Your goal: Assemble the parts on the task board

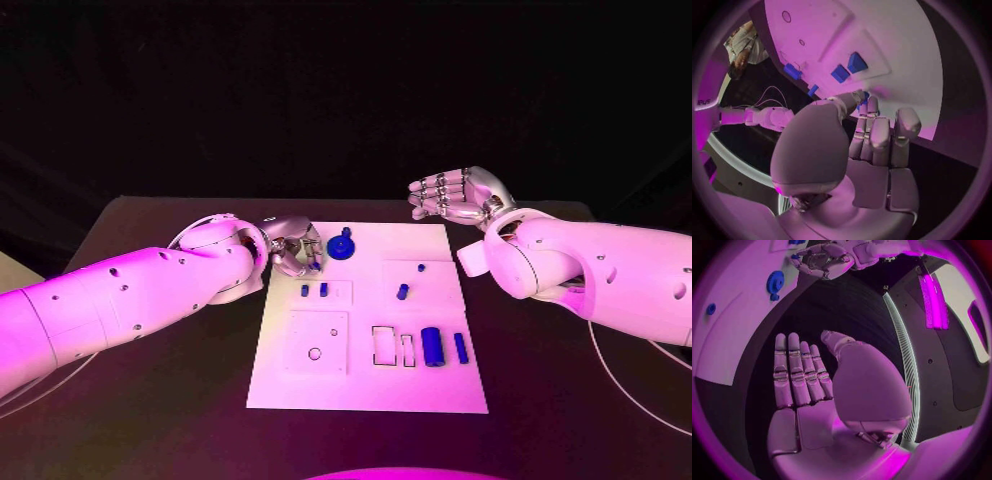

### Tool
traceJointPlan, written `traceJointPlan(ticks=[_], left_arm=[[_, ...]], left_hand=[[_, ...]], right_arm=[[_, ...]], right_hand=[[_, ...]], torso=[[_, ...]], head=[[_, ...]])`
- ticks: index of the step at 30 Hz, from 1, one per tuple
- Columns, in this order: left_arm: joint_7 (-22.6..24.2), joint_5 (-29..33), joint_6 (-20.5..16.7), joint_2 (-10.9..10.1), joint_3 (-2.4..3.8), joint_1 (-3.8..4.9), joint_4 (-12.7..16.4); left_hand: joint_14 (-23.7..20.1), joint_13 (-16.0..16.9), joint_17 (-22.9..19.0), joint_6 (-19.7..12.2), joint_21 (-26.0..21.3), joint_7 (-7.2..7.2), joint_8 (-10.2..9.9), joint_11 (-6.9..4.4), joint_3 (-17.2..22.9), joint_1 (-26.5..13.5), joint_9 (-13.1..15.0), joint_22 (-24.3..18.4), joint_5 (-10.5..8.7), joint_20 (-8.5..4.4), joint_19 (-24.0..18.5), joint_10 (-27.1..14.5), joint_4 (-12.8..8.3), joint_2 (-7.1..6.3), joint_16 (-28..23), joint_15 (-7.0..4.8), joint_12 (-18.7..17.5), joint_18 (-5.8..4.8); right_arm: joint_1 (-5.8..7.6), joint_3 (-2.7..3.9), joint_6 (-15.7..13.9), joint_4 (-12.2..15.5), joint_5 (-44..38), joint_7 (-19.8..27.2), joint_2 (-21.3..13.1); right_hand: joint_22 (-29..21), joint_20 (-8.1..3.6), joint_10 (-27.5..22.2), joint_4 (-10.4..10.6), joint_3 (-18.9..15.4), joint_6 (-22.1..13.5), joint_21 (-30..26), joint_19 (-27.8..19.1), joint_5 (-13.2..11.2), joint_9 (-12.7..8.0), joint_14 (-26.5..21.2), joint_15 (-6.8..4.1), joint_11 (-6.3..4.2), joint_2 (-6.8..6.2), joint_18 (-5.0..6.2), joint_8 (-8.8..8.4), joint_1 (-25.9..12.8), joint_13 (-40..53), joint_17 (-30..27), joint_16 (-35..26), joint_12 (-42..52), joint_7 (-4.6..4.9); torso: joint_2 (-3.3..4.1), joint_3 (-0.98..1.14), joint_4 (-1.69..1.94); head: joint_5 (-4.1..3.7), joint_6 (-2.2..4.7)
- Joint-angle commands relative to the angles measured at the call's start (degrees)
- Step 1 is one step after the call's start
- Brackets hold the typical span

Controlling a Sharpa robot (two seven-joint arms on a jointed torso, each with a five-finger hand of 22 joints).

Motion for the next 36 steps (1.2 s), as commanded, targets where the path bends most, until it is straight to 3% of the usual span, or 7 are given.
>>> traceJointPlan(ticks=[1, 16, 33, 36], left_arm=[[0.5, -0.2, 0.7, 0.3, 0.02, -0.02, -0.1], [0.7, -0.5, 1.3, 0.8, -0.01, -0.19, -0.2], [0.1, -0.7, 2.1, 0.9, -0.22, -0.22, -1.0], [0.2, -0.8, 2.1, 1.0, -0.32, -0.22, -1.2]], left_hand=[[0.4, -0.1, 0.1, 0.5, 0.2, 0.0, 0.1, 0.0, 0.2, -0.3, 0.1, 0.1, -0.1, -0.1, 0.4, 0.6, 0.0, 0.14, 0.3, -0.08, -0.3, -0.65], [0.4, -0.1, 0.1, 0.5, 0.2, 0.0, 0.0, 0.0, 0.2, -0.3, 0.1, 0.1, -0.1, -0.11, 0.4, 0.6, -0.1, 0.14, 0.3, -0.08, -0.3, -0.65], [0.4, -0.1, -0.1, 0.5, 0.0, 0.05, -0.1, 0.04, 0.2, -0.3, 0.1, -0.2, -0.16, -0.15, 0.2, 0.7, -0.3, 0.11, 0.3, -0.07, -0.5, -0.59], [0.4, -0.1, -0.1, 0.5, 0.0, 0.05, -0.1, 0.04, 0.2, -0.4, 0.1, -0.2, -0.18, -0.15, 0.1, 0.7, -0.3, 0.05, 0.3, -0.06, -0.6, -0.58]], right_arm=[[-0.01, 0.02, 0.3, 0.1, -0.6, 0.3, 0.0], [-0.01, 0.02, 0.4, 0.1, -0.8, 0.4, 0.0], [-0.01, 0.02, 0.5, 0.0, -0.8, 0.3, 0.2], [-0.01, 0.02, 0.7, -0.1, -0.8, 0.1, 0.2]], right_hand=[[-0.1, 0.4, -0.4, -0.1, -0.4, 0.0, -0.3, -0.1, 0.3, 0.0, -0.1, 0.29, 0.05, -0.13, 0.26, -0.07, -0.5, -0.1, -0.1, -0.3, 0.3, 0.41], [-0.8, 0.53, -0.5, -0.1, -0.4, -0.1, -0.7, -0.2, 0.3, 0.0, -0.3, 0.4, 0.09, -0.08, 0.27, -0.08, -0.5, -0.1, -0.2, -0.9, 0.4, 0.43], [-1.1, 0.58, -0.5, -0.1, -0.4, -0.1, -0.9, -0.2, 0.3, 0.0, -0.4, 0.45, 0.1, -0.06, 0.27, -0.06, -0.5, -0.1, -0.2, -1.1, 0.4, 0.43], [-1.1, 0.59, -0.5, -0.1, -0.4, -0.1, -0.9, -0.2, 0.3, 0.0, -0.4, 0.46, 0.11, -0.07, 0.27, -0.06, -0.6, -0.1, -0.3, -1.2, 0.5, 0.44]], torso=[[0.0, 0.01, 0.02], [-0.01, 0.1, 0.0], [0.02, 0.05, 0.0], [0.06, 0.03, -0.02]], head=[[-0.08, 0.09], [-0.56, -0.09], [-0.52, -0.36], [-0.81, -0.51]])
